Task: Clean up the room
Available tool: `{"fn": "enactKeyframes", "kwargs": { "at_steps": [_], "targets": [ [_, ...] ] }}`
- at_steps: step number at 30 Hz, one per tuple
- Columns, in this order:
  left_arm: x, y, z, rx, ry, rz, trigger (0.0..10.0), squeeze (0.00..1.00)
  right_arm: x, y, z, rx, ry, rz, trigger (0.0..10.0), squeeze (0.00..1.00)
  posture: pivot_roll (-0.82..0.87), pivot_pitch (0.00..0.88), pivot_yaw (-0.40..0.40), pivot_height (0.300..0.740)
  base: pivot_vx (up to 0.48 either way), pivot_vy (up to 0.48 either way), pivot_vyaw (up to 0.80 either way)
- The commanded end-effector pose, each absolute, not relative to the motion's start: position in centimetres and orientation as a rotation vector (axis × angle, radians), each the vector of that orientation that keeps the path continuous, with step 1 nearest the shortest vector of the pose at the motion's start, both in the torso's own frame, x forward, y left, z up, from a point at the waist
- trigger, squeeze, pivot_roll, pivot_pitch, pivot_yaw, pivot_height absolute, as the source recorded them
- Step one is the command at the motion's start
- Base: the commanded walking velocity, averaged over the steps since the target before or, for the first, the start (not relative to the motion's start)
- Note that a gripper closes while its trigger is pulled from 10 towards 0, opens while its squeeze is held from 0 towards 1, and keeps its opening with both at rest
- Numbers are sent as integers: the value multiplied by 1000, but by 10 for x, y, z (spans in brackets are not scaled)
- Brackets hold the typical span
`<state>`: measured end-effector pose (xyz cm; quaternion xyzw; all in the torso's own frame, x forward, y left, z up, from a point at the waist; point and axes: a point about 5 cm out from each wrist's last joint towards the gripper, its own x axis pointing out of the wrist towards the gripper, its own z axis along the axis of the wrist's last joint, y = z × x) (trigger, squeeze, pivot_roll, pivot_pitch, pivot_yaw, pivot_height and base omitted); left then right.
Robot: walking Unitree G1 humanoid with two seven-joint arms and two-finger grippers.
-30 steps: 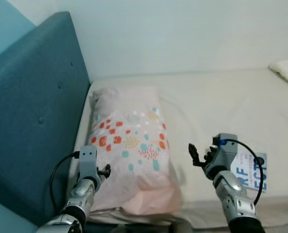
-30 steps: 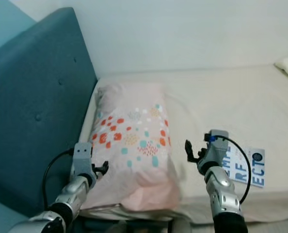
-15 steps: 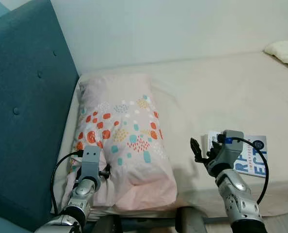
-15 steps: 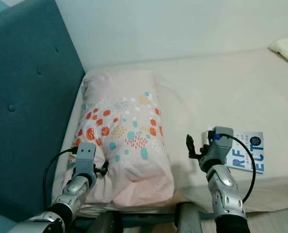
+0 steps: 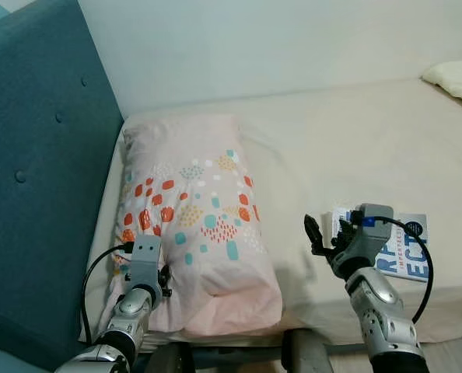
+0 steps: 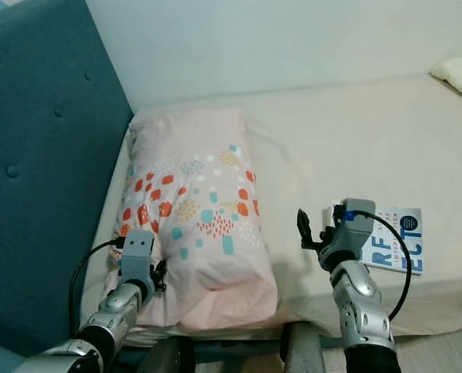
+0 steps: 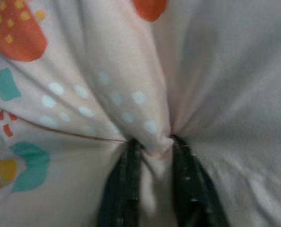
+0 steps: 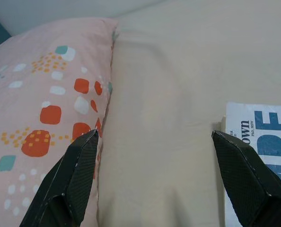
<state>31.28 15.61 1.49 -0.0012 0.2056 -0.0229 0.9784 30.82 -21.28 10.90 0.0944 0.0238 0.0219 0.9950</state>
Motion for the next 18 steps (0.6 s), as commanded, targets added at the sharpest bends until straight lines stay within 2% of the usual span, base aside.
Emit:
{"fn": "enactKeyframes", "kwargs": {
  "at_steps": [1,6,9,11,12,14,15,17,18],
  "targets": [
    [307,154,7,-49,471,-53,0,0,305,-212,108,207,55,42,10000,0,-144,132,72,591,0,0,0],
    [323,155,26,-134,391,-49,0,0,298,-210,102,208,105,75,10000,0,-149,133,75,591,0,0,0],
    [340,154,48,-214,297,-47,0,0,292,-202,96,204,153,162,10000,0,-148,132,73,591,0,0,0],
    [360,154,81,-278,173,-53,0,0,281,-187,87,170,225,301,10000,0,-142,134,71,591,0,0,0],
    [360,154,81,-278,173,-53,0,0,281,-187,87,170,225,301,10000,0,-142,134,71,591,0,0,0],
    [376,155,114,-312,53,-71,0,0,271,-175,78,154,285,409,10000,0,-142,134,71,591,0,0,0],
    [376,155,114,-312,53,-71,0,0,271,-175,78,154,285,409,10000,0,-142,134,71,591,0,0,0],
    [391,155,154,-356,-81,-91,0,0,258,-164,66,126,364,511,10000,0,-139,139,74,591,0,0,0],
    [391,155,154,-356,-81,-91,0,0,258,-164,66,126,364,511,10000,0,-139,139,74,591,0,0,0]
  ]
}}
